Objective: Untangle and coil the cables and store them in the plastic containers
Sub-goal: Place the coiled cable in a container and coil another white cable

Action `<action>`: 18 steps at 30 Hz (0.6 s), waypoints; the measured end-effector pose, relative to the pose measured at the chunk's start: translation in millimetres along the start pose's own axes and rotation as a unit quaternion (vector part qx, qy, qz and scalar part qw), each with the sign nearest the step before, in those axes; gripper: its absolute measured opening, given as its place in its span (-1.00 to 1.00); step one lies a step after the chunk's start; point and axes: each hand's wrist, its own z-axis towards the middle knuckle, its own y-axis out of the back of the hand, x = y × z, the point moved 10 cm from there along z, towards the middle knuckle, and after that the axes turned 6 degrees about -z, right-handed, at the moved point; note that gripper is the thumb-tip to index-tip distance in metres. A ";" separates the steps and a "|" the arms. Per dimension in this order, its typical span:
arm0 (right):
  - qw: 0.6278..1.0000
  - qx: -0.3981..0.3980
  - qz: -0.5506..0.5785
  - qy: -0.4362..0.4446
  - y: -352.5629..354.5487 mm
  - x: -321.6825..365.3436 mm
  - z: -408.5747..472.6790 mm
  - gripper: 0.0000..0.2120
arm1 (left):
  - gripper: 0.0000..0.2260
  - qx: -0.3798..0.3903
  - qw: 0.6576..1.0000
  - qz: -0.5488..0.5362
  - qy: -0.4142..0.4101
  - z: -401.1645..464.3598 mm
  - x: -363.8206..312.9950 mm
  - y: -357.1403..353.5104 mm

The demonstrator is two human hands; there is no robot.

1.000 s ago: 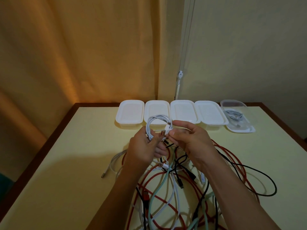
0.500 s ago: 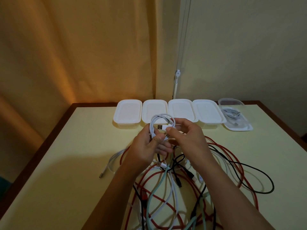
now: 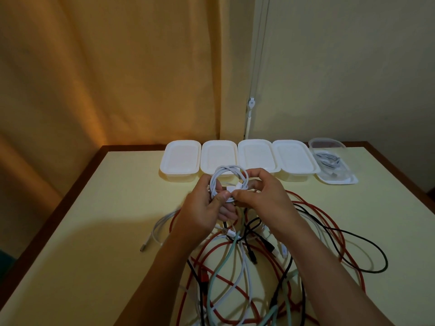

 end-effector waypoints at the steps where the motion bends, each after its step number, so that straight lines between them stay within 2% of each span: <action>1: 1.000 0.002 -0.002 0.002 -1.3 0.5 -0.2 -0.62 | -0.94 -0.004 1.000 -0.004 0.005 0.4 1.4 1.2; 15: 1.000 -0.004 0.003 0.022 -3.6 3.7 -0.5 -0.68 | -0.91 -0.008 0.996 -0.062 0.070 0.1 3.1 3.9; 18: 0.999 -0.015 0.012 0.036 -1.8 8.3 -2.5 -0.70 | -0.88 -0.011 0.991 -0.109 0.078 0.1 2.4 4.9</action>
